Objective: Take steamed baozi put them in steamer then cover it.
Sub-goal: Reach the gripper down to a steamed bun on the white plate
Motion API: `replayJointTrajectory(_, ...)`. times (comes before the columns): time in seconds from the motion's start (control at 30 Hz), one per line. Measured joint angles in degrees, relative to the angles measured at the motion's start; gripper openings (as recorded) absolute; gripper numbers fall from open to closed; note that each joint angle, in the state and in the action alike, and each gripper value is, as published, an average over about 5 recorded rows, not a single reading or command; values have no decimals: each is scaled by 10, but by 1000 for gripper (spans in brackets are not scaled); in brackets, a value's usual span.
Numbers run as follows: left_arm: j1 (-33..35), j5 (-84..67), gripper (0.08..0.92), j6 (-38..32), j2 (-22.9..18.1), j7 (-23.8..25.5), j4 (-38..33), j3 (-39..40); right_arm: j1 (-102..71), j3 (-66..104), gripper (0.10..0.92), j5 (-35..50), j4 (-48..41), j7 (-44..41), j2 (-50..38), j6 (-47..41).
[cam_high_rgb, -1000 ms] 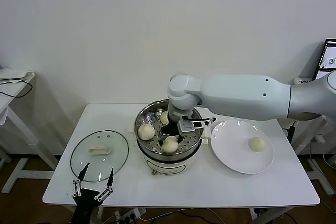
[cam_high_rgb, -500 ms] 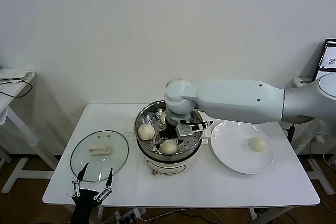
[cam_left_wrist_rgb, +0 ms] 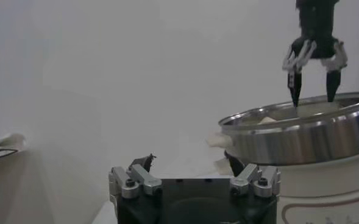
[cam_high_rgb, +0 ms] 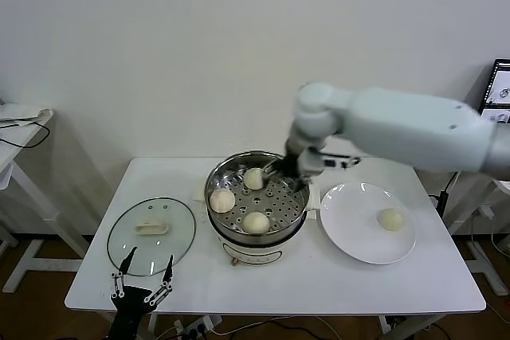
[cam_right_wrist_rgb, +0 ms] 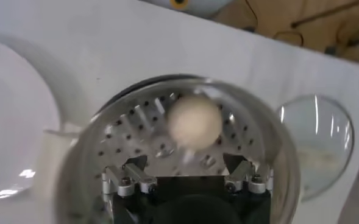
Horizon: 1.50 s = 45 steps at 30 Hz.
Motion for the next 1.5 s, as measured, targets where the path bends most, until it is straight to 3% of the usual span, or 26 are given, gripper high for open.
replayJointTrajectory(0.23, 4, 1, 823, 1, -1, 0, -2, 0, -27, 29, 823, 66, -101, -55, -77, -118)
replayJointTrajectory(0.5, 10, 2, 823, 6, -3, 0, -10, -4, -116, 92, 823, 74, -228, -71, -115, -187)
replayJointTrajectory(0.9, 18, 2, 823, 7, -4, -1, -13, -13, -245, 174, 823, 39, -360, -59, -103, -223)
replayJointTrajectory(1.5, 19, 2, 823, 7, -4, -2, -9, -15, -325, 223, 823, 29, -445, -29, -52, -235)
